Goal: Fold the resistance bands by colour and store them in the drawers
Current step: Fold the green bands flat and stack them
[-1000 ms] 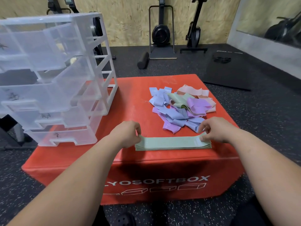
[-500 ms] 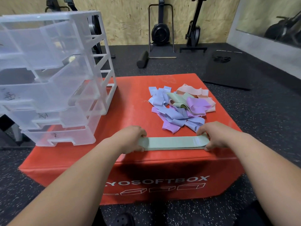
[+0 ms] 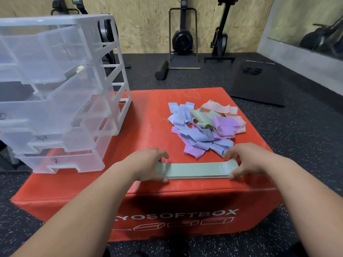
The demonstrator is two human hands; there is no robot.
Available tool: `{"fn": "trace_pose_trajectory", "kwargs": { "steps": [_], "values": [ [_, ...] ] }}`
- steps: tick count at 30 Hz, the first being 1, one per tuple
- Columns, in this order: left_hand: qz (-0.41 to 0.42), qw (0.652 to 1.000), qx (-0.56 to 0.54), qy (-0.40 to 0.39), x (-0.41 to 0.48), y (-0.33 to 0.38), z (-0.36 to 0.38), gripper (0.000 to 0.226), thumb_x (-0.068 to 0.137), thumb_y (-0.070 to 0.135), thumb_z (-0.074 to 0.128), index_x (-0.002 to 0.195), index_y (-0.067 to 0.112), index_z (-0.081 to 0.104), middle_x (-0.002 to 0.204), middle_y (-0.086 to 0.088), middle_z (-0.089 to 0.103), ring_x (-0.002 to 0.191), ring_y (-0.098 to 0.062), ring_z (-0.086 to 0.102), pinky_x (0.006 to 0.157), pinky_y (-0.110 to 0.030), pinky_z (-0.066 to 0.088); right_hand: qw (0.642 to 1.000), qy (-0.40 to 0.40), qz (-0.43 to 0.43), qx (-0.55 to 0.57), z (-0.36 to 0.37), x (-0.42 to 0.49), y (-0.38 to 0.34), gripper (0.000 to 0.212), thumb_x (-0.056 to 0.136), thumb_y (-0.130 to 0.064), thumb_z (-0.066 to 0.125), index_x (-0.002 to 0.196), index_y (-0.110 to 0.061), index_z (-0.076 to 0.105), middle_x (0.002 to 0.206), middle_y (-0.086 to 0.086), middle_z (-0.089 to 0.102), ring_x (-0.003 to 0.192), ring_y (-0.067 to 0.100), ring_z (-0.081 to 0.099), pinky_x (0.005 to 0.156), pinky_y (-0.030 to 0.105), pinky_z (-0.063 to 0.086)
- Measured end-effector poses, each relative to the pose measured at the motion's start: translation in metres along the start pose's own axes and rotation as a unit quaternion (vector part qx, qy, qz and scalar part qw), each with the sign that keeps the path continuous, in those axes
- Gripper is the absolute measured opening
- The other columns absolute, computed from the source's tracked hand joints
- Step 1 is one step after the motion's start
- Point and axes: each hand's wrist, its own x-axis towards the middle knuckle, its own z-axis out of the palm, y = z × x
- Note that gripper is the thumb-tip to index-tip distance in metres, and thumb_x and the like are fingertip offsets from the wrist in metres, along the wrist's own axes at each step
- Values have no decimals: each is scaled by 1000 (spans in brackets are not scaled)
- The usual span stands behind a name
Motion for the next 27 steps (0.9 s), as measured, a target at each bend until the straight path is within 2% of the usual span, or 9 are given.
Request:
{"fn": "trace_pose_trajectory", "kwargs": {
  "steps": [3, 6, 8, 11, 15, 20, 24, 27],
  "values": [
    [0, 999, -39, 18, 5, 1, -7, 79, 78, 74, 74, 144, 37, 51, 127, 11, 63, 111, -14, 61, 94, -38, 54, 992, 81, 2, 98, -7, 7, 2, 51, 73, -50, 90, 118, -37, 70, 108, -16, 71, 94, 5, 67, 89, 30, 54],
    [1, 997, -58, 46, 17, 5, -13, 71, 84, 72, 71, 142, 35, 53, 126, 12, 63, 104, -12, 60, 92, -37, 54, 973, 183, 7, 140, -14, 25, 0, 42, 82, -43, 85, 120, -30, 72, 109, -12, 73, 86, 4, 65, 84, 29, 51],
    [4, 997, -61, 56, 27, 7, -15, 67, 86, 69, 71, 141, 34, 55, 126, 11, 64, 108, -14, 61, 91, -37, 53, 962, 230, 15, 145, -19, 41, -4, 41, 86, -44, 81, 123, -30, 72, 116, -12, 71, 90, 8, 64, 86, 32, 52],
    [4, 995, -65, 72, 46, 10, -18, 60, 90, 64, 70, 139, 33, 56, 126, 10, 64, 115, -15, 61, 93, -36, 53, 955, 268, 16, 125, -23, 70, -12, 46, 91, -46, 73, 133, -27, 68, 129, -3, 67, 113, 21, 62, 96, 41, 52],
    [5, 992, -68, 110, 68, 12, -21, 53, 94, 57, 69, 139, 30, 58, 126, 9, 63, 112, -15, 60, 89, -33, 51, 956, 267, 38, 113, -23, 108, -23, 49, 100, -49, 60, 143, -24, 60, 138, 3, 65, 133, 29, 49, 105, 45, 46],
    [-2, 989, -83, 126, 87, 5, -23, 47, 95, 52, 68, 137, 30, 60, 124, 8, 63, 110, -18, 62, 88, -35, 52, 969, 219, 67, 86, -21, 134, -40, 48, 101, -52, 52, 146, -34, 53, 121, 1, 70, 124, 33, 45, 93, 46, 47],
    [-3, 988, -89, 126, 91, -2, -23, 47, 95, 49, 68, 138, 31, 59, 124, 7, 64, 110, -18, 63, 91, -38, 54, 967, 221, 102, 78, -21, 142, -41, 33, 95, -45, 58, 126, -36, 67, 111, -2, 72, 116, 30, 53, 88, 41, 45],
    [-4, 987, -93, 130, 89, -8, -23, 47, 95, 48, 68, 138, 32, 59, 123, 8, 64, 110, -17, 62, 91, -39, 54, 949, 238, 139, 153, -31, 138, -41, 23, 79, -52, 66, 95, -37, 74, 85, -10, 72, 92, 25, 63, 84, 41, 52]
  ]
}}
